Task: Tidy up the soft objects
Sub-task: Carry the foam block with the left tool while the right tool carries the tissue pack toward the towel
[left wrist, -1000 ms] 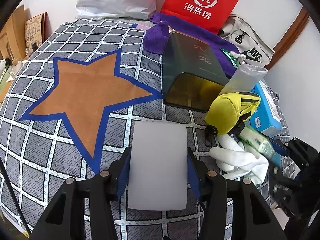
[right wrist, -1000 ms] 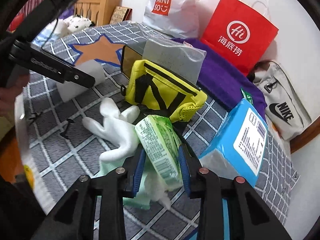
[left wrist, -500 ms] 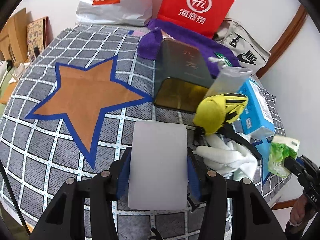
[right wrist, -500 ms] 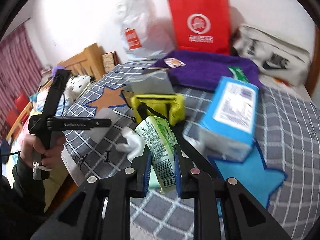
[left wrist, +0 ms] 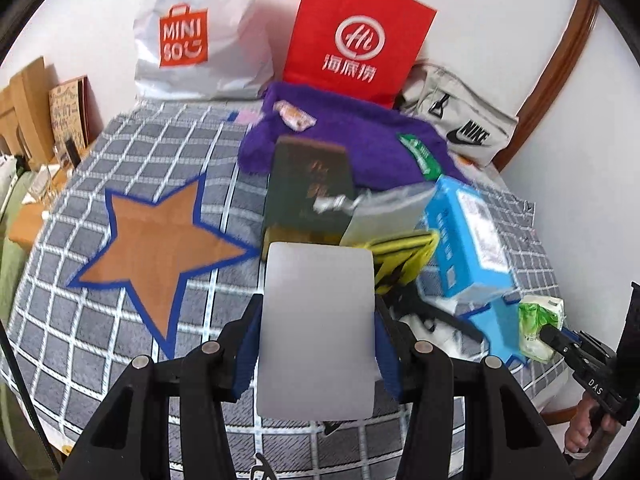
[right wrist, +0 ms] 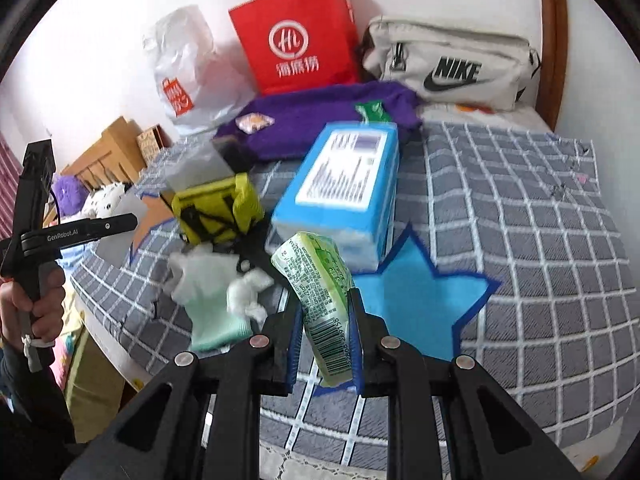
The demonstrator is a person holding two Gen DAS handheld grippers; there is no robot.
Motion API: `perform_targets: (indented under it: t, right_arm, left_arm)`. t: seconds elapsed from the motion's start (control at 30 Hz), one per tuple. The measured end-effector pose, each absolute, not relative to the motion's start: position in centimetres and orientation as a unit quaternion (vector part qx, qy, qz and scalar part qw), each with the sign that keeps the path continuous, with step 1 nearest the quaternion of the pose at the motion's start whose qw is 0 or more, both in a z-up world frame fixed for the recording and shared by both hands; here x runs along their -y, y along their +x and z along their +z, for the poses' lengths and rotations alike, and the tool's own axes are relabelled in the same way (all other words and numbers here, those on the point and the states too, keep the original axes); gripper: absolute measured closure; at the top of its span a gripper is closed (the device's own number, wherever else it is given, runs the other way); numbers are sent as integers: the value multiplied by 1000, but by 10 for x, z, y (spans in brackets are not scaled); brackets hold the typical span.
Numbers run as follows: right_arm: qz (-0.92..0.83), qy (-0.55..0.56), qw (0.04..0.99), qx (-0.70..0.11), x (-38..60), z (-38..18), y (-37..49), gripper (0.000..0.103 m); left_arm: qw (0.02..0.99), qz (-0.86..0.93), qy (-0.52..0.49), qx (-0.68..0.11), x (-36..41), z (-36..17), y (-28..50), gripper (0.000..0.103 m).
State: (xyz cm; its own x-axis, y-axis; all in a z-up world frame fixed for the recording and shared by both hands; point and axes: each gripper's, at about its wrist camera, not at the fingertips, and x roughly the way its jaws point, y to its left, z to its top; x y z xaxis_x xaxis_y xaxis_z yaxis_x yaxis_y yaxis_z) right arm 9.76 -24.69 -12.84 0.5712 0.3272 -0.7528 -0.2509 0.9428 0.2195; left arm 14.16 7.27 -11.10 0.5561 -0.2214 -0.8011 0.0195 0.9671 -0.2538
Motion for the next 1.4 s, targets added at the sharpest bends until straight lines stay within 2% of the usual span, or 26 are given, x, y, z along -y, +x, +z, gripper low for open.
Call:
perform_targets:
  t: [0.27, 0.57, 1.4]
  right_arm:
    - [172, 28, 898, -403, 242, -95, 123, 83]
    - [178, 34, 901, -395, 234, -74, 158, 82]
    - [160, 23, 895, -415, 202, -75, 297, 82]
  left_arm:
    - [883, -70, -120, -449, -71, -74, 160, 55]
    - [880, -54, -123, -455, -75, -61, 197, 55]
    - [869, -56, -140, -472, -85, -81, 309, 55]
